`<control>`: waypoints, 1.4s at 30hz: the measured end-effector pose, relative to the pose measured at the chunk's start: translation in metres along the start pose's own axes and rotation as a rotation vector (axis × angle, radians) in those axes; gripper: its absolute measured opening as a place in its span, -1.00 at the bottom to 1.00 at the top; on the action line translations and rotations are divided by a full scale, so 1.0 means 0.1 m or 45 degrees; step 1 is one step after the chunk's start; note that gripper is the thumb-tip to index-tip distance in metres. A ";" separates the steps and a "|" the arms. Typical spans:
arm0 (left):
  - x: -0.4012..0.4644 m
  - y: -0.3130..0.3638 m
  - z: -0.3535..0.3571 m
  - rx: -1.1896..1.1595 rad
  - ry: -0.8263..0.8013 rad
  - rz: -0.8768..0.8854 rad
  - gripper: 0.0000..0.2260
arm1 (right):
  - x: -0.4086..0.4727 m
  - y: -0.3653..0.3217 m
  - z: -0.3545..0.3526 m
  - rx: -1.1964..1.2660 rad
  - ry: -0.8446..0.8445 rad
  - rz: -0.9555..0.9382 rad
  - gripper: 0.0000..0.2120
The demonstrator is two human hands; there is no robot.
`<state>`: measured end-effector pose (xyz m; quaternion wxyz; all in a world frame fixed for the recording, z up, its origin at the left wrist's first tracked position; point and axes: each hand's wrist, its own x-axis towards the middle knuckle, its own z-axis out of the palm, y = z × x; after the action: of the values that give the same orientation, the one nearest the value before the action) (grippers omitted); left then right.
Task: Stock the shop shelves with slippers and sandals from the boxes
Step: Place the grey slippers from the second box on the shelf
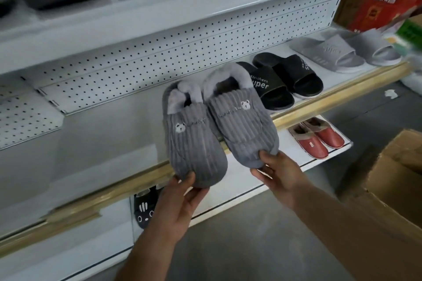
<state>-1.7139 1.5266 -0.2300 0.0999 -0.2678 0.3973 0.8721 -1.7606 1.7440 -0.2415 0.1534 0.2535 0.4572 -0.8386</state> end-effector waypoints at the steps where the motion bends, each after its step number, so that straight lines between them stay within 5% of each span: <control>1: 0.04 0.09 0.01 -0.008 0.022 0.026 -0.51 | 0.05 -0.04 0.15 -0.024 -0.011 -0.002 -0.75; 7: 0.35 0.53 0.05 -0.053 0.190 0.071 -0.68 | 0.37 -0.13 0.91 -0.095 0.099 0.014 -0.76; 25: 0.77 0.66 -0.12 0.017 0.314 0.052 -0.56 | 0.74 -0.07 1.24 -0.353 0.210 0.057 -0.62; 31: 0.75 0.67 -0.12 0.222 0.374 0.040 -0.48 | 0.77 -0.04 1.24 -0.675 0.314 -0.047 -0.53; 38: 0.64 0.61 -0.05 0.613 0.651 0.321 -0.37 | 0.60 0.05 1.09 -0.616 0.206 -0.031 -0.41; 42: 0.39 0.37 0.02 0.681 0.668 0.577 -0.56 | 0.38 0.18 0.83 -0.509 0.212 -0.078 -0.59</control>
<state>-1.7619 1.5013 -0.2266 -0.1324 -0.3509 0.6698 0.6408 -1.8072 1.6638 -0.2377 0.1367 0.2725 0.6328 -0.7117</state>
